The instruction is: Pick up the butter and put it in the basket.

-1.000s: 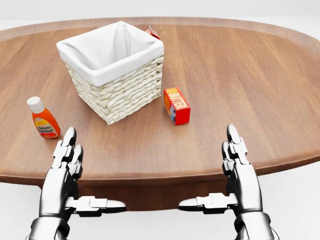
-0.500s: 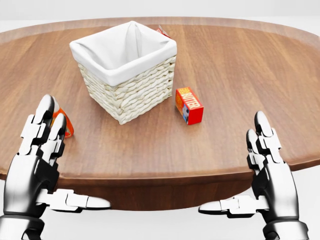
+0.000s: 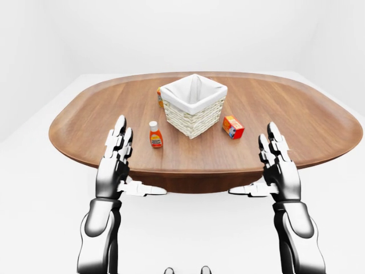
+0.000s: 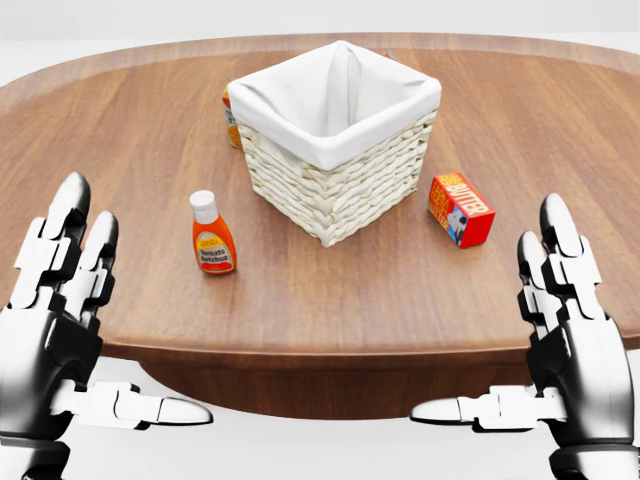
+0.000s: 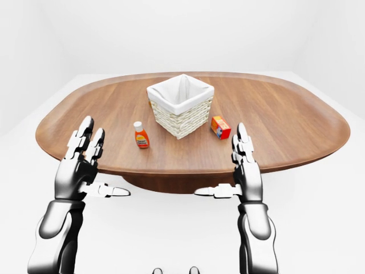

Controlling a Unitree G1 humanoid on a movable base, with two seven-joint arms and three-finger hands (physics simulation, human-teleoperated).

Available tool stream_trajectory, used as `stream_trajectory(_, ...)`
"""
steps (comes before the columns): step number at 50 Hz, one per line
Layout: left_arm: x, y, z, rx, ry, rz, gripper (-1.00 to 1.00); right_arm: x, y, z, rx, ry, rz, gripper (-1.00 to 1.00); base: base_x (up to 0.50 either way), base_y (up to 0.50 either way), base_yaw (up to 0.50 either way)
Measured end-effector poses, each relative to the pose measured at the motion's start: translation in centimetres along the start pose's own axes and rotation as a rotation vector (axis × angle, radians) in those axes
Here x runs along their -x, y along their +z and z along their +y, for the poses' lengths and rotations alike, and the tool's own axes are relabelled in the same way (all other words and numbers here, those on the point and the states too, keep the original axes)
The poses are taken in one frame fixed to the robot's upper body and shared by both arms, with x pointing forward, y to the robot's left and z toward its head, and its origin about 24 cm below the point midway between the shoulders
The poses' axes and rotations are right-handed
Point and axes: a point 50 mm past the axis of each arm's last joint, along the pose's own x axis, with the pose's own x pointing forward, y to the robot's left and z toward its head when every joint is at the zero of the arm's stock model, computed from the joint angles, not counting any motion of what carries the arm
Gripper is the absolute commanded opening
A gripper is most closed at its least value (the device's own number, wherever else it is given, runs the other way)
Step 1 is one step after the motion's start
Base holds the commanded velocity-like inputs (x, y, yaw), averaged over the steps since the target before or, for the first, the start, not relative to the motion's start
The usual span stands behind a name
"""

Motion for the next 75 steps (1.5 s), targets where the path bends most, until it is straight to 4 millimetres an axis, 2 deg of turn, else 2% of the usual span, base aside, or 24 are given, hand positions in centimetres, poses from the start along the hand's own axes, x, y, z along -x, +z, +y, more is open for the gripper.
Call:
stream_trajectory(19, 0.1, 0.8, 0.2, 0.004, 0.002, -0.035, 1.00, 0.1, 2.5, -0.3, 0.047, -0.020, -0.102, 1.00, 0.00, 0.00, 0.00)
stream_trajectory(36, 0.4, 3.9, 0.8, -0.021, 0.001, -0.167, 1.00, 0.6, 5.3, -0.5, 0.103, -0.027, -0.218, 1.00, 0.00, 0.00, 0.00)
stream_trajectory(43, 0.7, 5.0, 0.9, -0.033, -0.002, -0.213, 1.00, 0.9, 6.2, -0.7, 0.106, -0.030, -0.257, 1.00, 0.31, 0.00, 0.00)
stream_trajectory(56, 0.9, 5.6, 0.9, -0.044, -0.008, -0.238, 1.00, 1.0, 6.7, -0.8, 0.106, -0.030, -0.280, 1.00, 0.38, 0.00, 0.00)
stream_trajectory(75, 1.0, 5.3, 0.7, -0.047, -0.013, -0.224, 1.00, 1.0, 6.6, -0.9, 0.106, -0.028, -0.274, 1.00, 0.39, 0.00, 0.00)
